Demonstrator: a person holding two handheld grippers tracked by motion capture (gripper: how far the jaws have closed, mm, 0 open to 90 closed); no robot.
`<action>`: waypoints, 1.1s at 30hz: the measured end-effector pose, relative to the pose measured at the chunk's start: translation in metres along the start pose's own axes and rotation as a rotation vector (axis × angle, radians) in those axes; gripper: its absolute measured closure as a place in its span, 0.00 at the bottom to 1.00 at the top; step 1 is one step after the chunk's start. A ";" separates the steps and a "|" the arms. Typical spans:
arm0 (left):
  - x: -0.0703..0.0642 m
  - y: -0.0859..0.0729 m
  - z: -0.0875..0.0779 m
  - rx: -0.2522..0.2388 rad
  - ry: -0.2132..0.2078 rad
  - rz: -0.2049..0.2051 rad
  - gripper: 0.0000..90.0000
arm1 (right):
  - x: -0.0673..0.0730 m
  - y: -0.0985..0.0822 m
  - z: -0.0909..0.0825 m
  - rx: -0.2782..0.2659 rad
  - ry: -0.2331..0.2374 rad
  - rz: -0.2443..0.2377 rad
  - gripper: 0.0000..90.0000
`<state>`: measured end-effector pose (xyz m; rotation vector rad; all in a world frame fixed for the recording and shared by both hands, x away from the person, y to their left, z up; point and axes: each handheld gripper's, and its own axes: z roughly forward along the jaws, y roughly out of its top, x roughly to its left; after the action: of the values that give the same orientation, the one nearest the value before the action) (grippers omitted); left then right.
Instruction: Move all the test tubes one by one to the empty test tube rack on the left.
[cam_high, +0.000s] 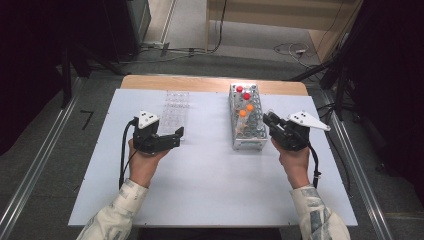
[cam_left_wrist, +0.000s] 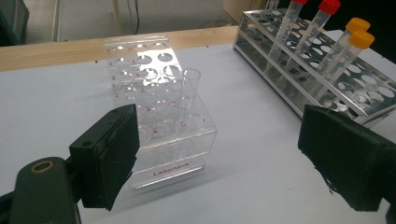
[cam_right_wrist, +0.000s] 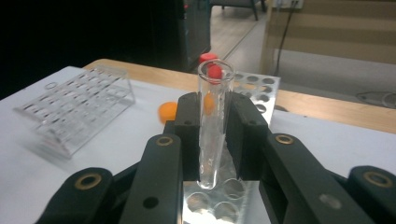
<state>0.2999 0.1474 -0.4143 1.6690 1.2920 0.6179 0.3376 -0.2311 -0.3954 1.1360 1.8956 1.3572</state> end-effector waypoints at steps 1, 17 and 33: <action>0.000 0.000 0.000 0.000 0.000 0.001 0.15 | 0.003 -0.001 0.001 0.006 0.011 -0.004 0.81; -0.007 0.000 -0.001 -0.002 -0.026 0.014 0.16 | 0.060 -0.015 0.015 0.086 0.192 -0.081 0.81; -0.041 0.000 -0.001 0.003 -0.130 0.070 0.17 | 0.104 -0.044 0.038 0.172 0.277 -0.146 0.81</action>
<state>0.2858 0.1092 -0.4086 1.7337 1.1463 0.5396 0.3026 -0.1288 -0.4454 0.9027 2.2828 1.3466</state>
